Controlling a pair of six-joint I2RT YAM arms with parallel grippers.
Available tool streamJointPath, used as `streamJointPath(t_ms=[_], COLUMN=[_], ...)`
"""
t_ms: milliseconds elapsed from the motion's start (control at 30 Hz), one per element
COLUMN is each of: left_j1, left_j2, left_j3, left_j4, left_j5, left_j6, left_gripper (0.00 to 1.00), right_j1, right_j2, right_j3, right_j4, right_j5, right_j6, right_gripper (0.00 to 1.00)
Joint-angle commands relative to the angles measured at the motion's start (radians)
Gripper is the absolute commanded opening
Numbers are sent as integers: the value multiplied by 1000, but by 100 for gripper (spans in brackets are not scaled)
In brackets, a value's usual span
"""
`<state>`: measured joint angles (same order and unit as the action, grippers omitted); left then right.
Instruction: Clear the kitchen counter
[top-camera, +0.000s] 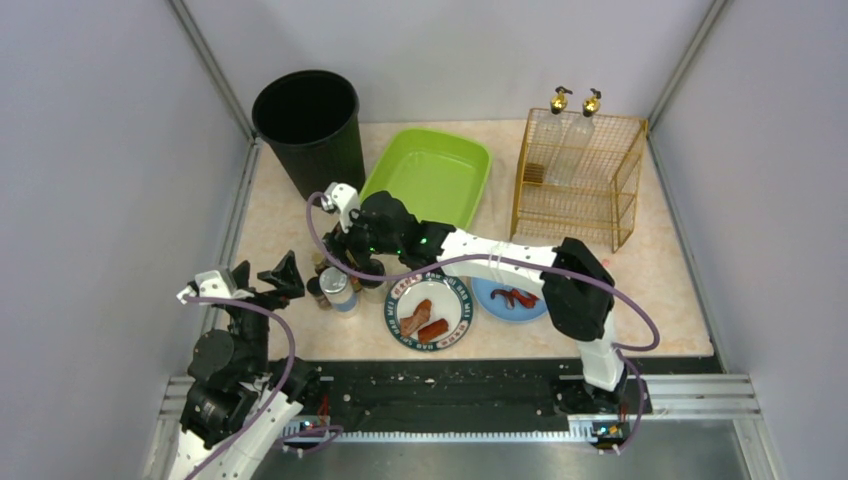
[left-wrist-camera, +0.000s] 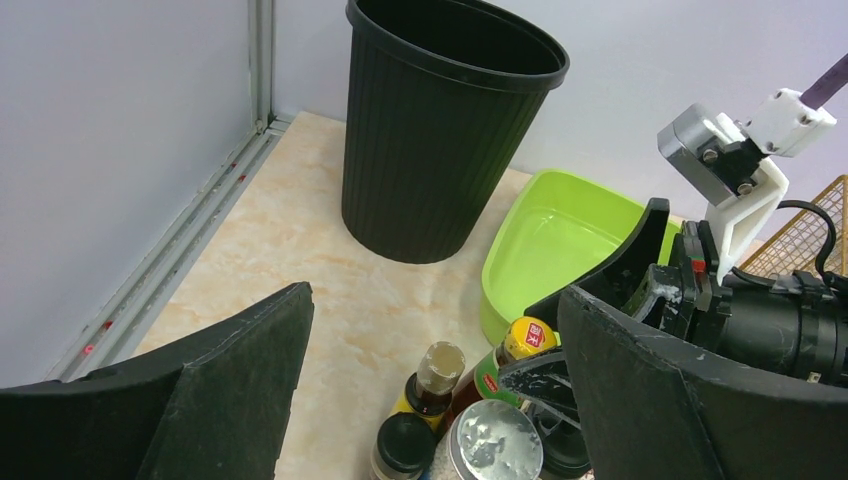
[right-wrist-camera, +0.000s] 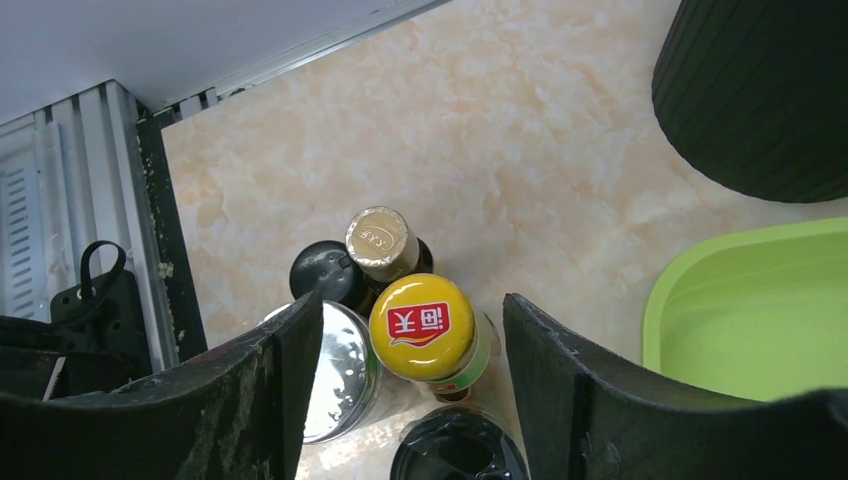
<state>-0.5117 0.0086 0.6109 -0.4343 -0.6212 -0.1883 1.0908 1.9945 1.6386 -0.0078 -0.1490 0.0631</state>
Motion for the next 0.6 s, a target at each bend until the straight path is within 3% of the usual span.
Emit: streamJointPath(t_ms=[0, 200, 400, 567], left_j1=[-2, -2, -2, -2], left_j2=[-42, -41, -41, -42], left_j3=[-1, -2, -2, -2], left_j4=[24, 26, 26, 25], left_j5=[7, 6, 8, 10], left_j6=[1, 3, 3, 3], left_gripper=[96, 96, 96, 96], right_j1=[14, 12, 21, 31], right_j2=[21, 42, 61, 61], right_j3=[60, 79, 106, 116], right_j4=[30, 27, 11, 11], right_j5=[28, 19, 31, 52], right_j6=[-10, -12, -30, -44], right_gripper=[60, 51, 36, 8])
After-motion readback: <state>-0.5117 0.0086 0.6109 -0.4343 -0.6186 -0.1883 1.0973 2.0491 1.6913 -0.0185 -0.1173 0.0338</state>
